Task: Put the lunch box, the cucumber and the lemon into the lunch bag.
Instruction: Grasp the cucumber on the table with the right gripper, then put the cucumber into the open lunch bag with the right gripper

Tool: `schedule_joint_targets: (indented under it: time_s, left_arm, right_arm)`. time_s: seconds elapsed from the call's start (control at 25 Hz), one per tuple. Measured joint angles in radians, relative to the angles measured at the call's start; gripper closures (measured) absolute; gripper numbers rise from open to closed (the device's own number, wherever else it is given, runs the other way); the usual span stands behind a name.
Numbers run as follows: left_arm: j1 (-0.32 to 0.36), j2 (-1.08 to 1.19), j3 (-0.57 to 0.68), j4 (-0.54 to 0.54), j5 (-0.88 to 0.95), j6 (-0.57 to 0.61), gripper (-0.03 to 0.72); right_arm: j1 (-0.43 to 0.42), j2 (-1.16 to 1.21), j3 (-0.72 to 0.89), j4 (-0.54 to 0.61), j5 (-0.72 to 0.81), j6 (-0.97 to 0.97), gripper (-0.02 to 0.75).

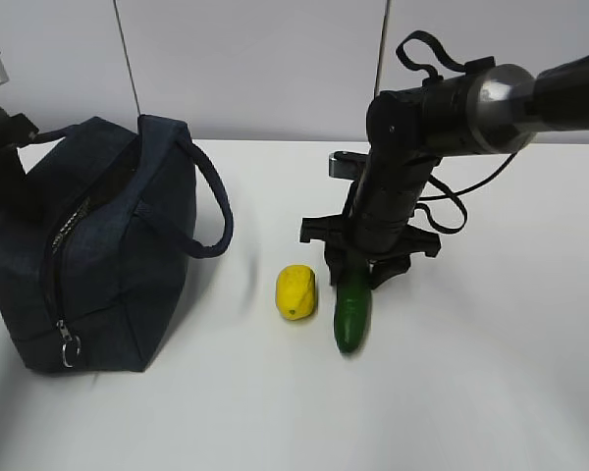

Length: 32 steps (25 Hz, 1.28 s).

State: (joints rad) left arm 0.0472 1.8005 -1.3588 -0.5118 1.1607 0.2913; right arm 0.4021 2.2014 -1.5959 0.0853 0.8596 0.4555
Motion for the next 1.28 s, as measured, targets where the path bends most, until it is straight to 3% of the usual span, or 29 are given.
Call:
schedule_joint_targets:
  time_s: [0.4,0.8,1.28]
  left_arm:
    - [0.000,0.000,0.000,0.000,0.000,0.000,0.697]
    - [0.000,0.000,0.000,-0.002,0.002,0.000,0.697]
    - [0.000,0.000,0.000,-0.127,0.031,0.048,0.697]
  right_arm:
    - [0.000,0.000,0.000,-0.007,0.000,0.001,0.324]
    - [0.000,0.000,-0.004,-0.009,0.020,0.002,0.396]
    - [0.000,-0.079,-0.078,0.028,0.218,-0.066,0.399]
